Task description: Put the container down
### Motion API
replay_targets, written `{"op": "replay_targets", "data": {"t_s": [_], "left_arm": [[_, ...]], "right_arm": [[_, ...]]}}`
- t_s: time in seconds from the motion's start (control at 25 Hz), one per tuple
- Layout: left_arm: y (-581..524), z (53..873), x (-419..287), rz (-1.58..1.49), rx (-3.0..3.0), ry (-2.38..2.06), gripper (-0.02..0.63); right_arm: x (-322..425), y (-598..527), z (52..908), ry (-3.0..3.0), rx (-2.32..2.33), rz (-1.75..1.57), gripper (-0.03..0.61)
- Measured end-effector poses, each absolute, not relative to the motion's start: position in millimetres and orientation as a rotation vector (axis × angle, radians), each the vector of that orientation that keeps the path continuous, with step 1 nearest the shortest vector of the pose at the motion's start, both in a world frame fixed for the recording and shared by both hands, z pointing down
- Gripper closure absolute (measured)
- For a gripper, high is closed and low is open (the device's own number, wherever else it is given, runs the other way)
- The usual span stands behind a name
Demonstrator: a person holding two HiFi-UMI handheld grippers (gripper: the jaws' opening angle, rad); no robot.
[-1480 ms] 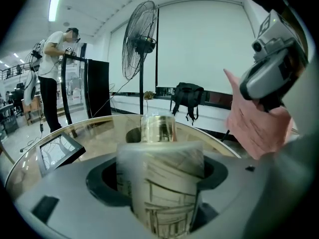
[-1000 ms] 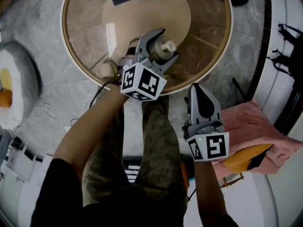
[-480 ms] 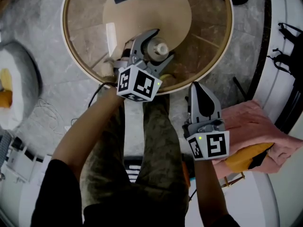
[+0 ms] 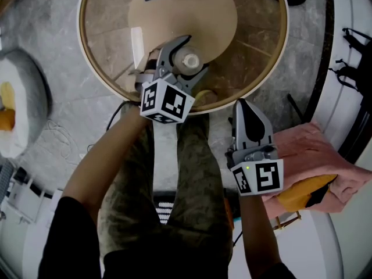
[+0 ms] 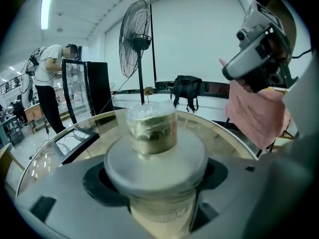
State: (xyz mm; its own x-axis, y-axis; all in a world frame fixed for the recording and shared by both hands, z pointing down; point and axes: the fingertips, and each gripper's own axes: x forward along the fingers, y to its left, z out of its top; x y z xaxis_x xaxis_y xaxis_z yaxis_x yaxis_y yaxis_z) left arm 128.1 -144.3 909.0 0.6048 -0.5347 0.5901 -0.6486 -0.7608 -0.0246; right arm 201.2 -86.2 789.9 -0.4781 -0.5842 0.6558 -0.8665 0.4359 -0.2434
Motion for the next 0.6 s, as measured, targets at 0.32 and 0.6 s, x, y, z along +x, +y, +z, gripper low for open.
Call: {"op": "replay_targets", "data": {"t_s": [0.32,0.6], "left_arm": [[-135,911,123,0.925,2.648,-0.959,0.261],[-131,916,117,0.929,2.621,-0.941,0.259]], "right_arm": [[197,-83,782,-2.226,1.2,0.776,0.557],[199,-84,778,-2.245,1.21,0.778,0.557]]}}
